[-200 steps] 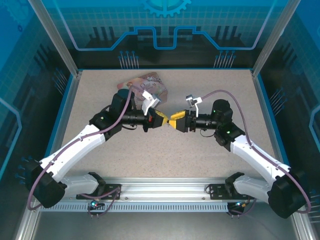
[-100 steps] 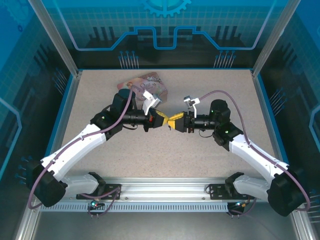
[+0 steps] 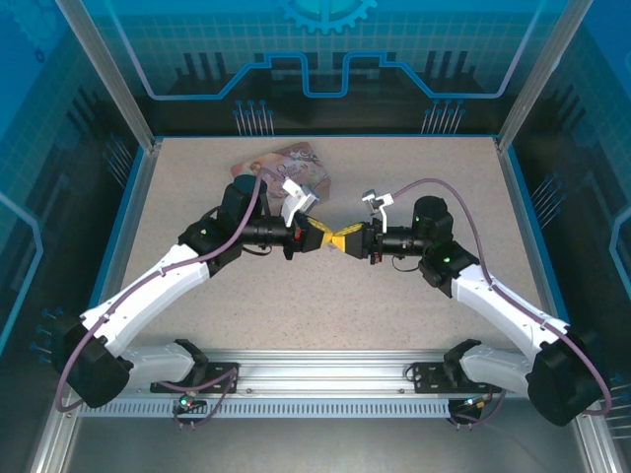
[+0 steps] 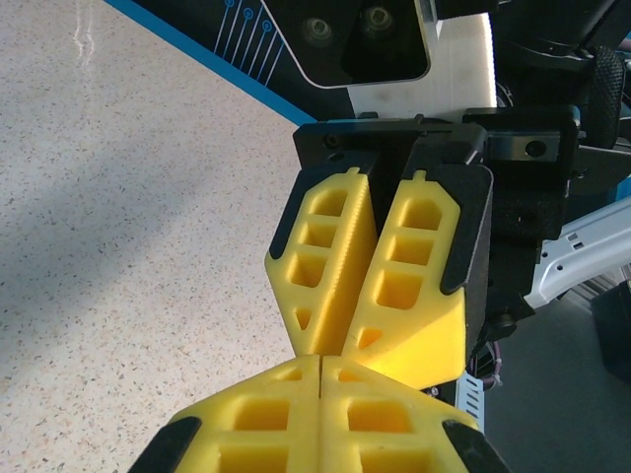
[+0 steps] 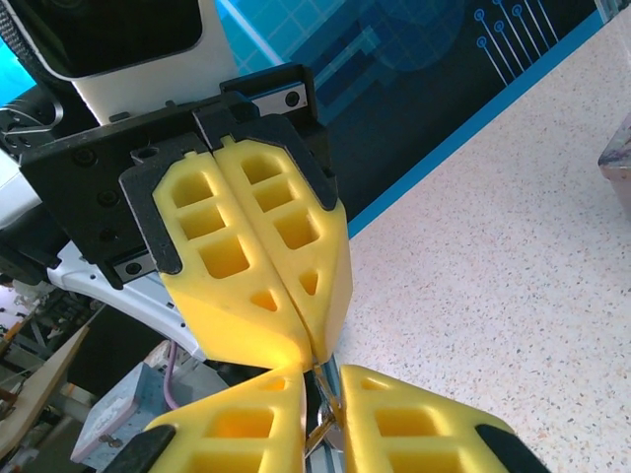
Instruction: Unlock a padlock with a key
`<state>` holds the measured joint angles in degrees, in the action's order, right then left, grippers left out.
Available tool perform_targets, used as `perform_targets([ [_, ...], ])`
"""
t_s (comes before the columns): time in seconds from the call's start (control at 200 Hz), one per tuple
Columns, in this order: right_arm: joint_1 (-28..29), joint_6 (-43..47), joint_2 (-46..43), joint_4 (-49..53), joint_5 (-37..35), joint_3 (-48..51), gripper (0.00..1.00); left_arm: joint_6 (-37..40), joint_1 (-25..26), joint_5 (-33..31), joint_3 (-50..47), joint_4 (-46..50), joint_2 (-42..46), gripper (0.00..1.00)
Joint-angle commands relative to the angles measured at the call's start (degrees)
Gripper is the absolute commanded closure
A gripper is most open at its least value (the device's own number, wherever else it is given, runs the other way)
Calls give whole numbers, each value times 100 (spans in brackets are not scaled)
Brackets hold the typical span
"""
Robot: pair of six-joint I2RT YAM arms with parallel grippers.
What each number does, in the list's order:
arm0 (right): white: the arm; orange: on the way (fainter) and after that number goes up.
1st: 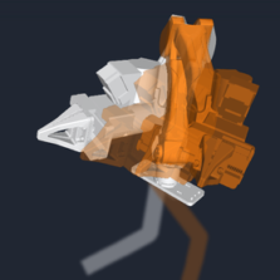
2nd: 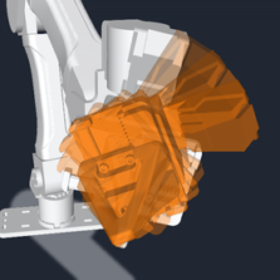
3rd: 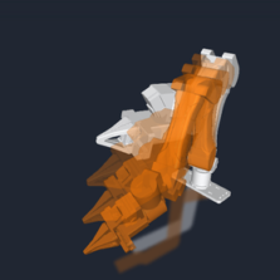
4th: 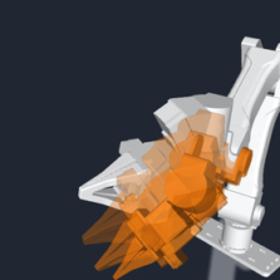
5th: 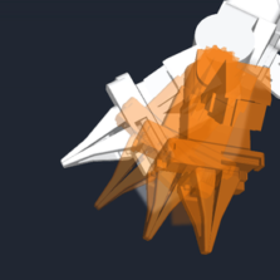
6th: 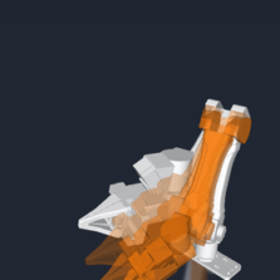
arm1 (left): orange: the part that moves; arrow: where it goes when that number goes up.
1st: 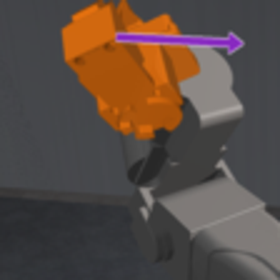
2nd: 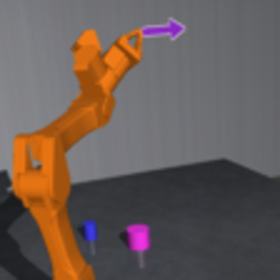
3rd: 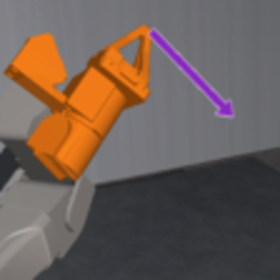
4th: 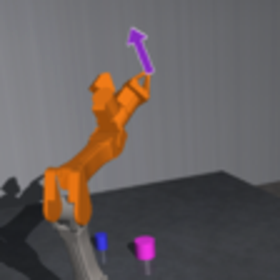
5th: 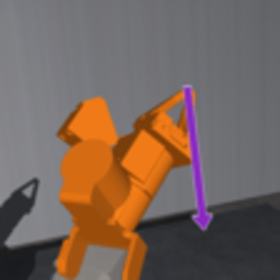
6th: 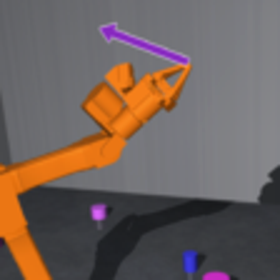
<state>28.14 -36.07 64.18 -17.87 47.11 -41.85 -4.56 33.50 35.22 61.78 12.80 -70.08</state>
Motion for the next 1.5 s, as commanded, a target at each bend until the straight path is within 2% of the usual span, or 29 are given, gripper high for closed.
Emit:
perform_targets([
  [0.0, 103, 74, -108, 63, 151, 51, 85, -70, 22, -59, 121, -230, -40, 100],
  [0.225, 130, 57, -99, 64, 101, 89, 81, -128, 17, -66, 71, -321, -33, 100],
  [0.395, 148, 66, -73, 73, 99, 79, 82, -141, 17, -85, 62, -338, -35, 100],
  [0.58, 148, 57, -111, 38, 21, 89, 86, -142, 19, -44, 45, -346, -37, 100],
  [0.785, 141, 165, -280, 174, -93, 70, 100, 1, 24, -47, 40, -178, 24, 100],
  [0.875, 122, 290, -366, 463, -157, 67, 100, 34, 17, -113, 1, -170, 94, 100],
  [0.965, 113, 363, -439, 601, -232, 95, 100, -3, 15, -129, -33, -244, 150, 89],
  [1.041, 103, 446, -485, 790, -325, 93, 100, -70, -1, -147, -44, -332, 182, 76],
  [1.096, 103, 553, -502, 1020, -421, 63, 100, -137, -9, -185, -52, -403, 231, 58],
  [1.181, 95, 766, -529, 1487, -651, 0, 100, -275, -108, -273, -101, -545, 352, 43],
  [1.331, 55, 1049, -523, 2185, -1203, -77, 100, -689, -642, -1077, -173, -485, 416, 24],
  [1.366, 60, 1083, -508, 2363, -1394, -109, 100, -707, -824, -1239, -113, -340, 324, 22],
  [1.496, 60, 1210, -394, 2872, -1951, -213, 100, -499, -1432, -2021, 172, 164, -261, 5],
])
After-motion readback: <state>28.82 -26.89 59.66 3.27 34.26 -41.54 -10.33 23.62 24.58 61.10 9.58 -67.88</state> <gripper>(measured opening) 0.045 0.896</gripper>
